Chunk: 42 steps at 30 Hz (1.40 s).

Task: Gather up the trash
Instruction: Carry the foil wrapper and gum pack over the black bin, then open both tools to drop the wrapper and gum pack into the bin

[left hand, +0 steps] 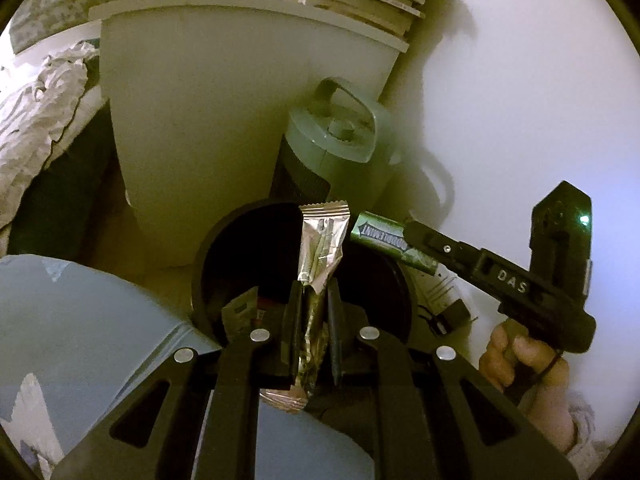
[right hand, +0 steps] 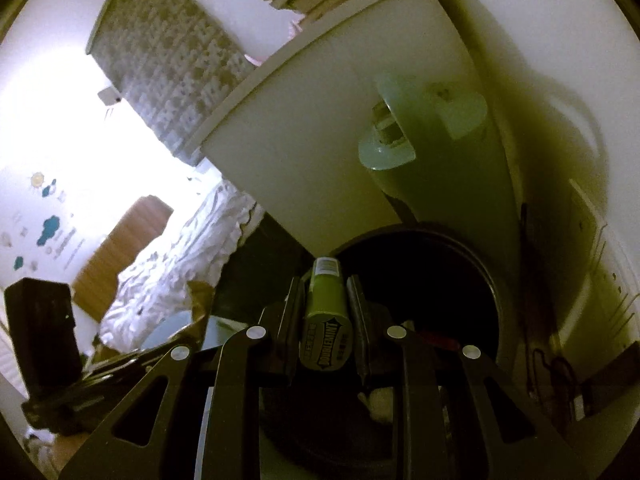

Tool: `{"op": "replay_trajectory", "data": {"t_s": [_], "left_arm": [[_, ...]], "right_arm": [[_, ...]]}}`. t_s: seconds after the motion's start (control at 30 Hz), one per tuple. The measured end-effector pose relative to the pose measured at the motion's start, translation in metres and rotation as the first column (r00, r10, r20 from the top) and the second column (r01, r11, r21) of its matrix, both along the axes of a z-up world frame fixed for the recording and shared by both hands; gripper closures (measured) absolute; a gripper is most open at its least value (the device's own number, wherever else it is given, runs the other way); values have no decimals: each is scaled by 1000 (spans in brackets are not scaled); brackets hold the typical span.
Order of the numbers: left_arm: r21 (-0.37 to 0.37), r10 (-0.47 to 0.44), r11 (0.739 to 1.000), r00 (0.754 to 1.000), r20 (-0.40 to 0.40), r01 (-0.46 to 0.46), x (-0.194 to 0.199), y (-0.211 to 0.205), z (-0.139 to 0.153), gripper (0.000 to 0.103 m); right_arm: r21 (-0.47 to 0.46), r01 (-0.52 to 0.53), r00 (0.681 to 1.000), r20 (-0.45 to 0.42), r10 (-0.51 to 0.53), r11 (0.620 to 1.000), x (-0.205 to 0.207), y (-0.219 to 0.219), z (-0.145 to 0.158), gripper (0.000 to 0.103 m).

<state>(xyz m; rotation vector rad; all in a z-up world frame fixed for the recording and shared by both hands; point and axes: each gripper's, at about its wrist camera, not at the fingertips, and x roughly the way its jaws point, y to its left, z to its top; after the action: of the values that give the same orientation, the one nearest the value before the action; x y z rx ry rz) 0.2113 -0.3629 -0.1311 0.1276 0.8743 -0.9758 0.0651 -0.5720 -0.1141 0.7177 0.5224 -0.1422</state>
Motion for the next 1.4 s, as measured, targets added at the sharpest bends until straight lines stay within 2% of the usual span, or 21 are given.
{"op": "replay_trajectory", "data": {"t_s": [0.23,0.73,0.8,0.87,0.93,0.97,1.0,1.07,1.2,1.37,1.4], "left_arm": [[6,11,1000,999,-45,-11,7,-10,-12,91],[17,25,1000,998,-66,-24,10,-26,-22,87],[26,32,999,998,-62,-30,9,-27,-23,78],[27,39,999,997,-61,-38,8,-26,-22,62],[14,48,999,997,-62,-47,6,-21,-19,50],[7,55,998,997,-59,-55,4,-18,-17,44],[2,59,998,997,-57,-59,4,-15,-15,43],[-12,64,998,996,-56,-64,0,-8,-9,43],[-39,79,996,996,-46,-81,-9,12,6,43],[-65,126,990,991,-38,-128,-27,58,21,43],[-67,146,987,989,-33,-148,-33,73,24,43]], "right_arm": [[31,12,999,-30,-11,999,6,-6,-10,80],[-3,-1,999,-52,0,1000,18,4,-12,80],[0,4,998,-59,-4,1000,19,4,-12,79],[5,6,999,-53,-6,1000,19,3,-12,79],[5,9,999,-45,-9,1000,18,3,-11,75],[4,12,999,-45,-11,1000,18,3,-11,65],[2,17,999,-42,-16,1000,18,2,-12,53],[0,30,999,-27,-30,1000,15,2,-11,45],[-12,26,999,-25,-26,1000,14,5,-12,42],[-27,-7,999,-47,6,1000,19,12,-14,42],[-31,-18,998,-53,17,999,20,15,-14,38]]}}
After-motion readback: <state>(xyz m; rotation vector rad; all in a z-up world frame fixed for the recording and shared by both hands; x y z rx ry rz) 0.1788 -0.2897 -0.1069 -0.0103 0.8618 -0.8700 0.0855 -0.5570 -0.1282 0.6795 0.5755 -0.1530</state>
